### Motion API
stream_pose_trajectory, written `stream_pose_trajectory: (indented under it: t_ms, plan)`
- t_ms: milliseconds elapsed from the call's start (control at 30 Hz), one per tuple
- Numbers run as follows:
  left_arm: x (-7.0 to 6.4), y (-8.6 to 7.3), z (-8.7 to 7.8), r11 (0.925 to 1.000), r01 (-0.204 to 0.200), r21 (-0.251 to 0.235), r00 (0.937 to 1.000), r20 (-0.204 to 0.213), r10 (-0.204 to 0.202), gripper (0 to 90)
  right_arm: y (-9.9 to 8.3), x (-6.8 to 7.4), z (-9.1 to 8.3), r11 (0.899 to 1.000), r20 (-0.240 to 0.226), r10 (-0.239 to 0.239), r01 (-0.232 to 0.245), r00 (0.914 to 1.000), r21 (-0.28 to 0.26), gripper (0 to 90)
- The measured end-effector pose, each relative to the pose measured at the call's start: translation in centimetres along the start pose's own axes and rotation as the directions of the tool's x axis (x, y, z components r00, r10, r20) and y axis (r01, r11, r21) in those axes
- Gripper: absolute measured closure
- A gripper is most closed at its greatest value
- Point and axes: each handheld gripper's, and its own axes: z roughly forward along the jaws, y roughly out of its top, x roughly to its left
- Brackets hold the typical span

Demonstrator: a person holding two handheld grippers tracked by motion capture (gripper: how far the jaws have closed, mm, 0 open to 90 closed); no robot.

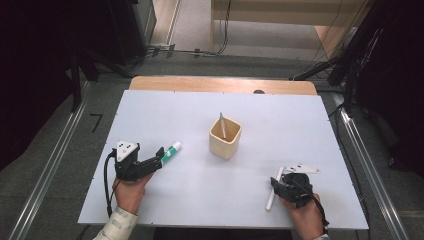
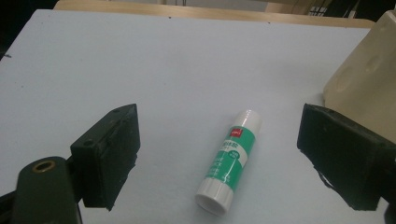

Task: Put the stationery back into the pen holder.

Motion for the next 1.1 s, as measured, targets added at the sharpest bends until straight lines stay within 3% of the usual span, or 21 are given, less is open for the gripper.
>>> stream_pose_trajectory:
  t_ms: [233, 833, 1100]
  plan:
    - [-0.02, 0.02, -0.02, 1.0, -0.003, 0.002, 1.0, 0.001, 0.003, 14.2, 0.18, -0.15, 0.09, 1.0, 0.004, -0.011, 0.011, 0.9999, 0.001, 76.2]
    - [0.12, 0.02, -0.04, 1.0, 0.002, 0.0, 1.0, 0.0, -0.002, 14.2, 0.29, 0.21, 0.05, 0.997, -0.011, -0.073, 0.073, 0.9973, -0.014, 77.1]
    - [0.08, 0.01, -0.02, 1.0, 0.002, 0.0, 1.0, -0.001, -0.002, 14.2, 0.76, 0.16, -0.52, 0.997, -0.03, -0.068, 0.066, 0.9972, -0.045, 77.1]
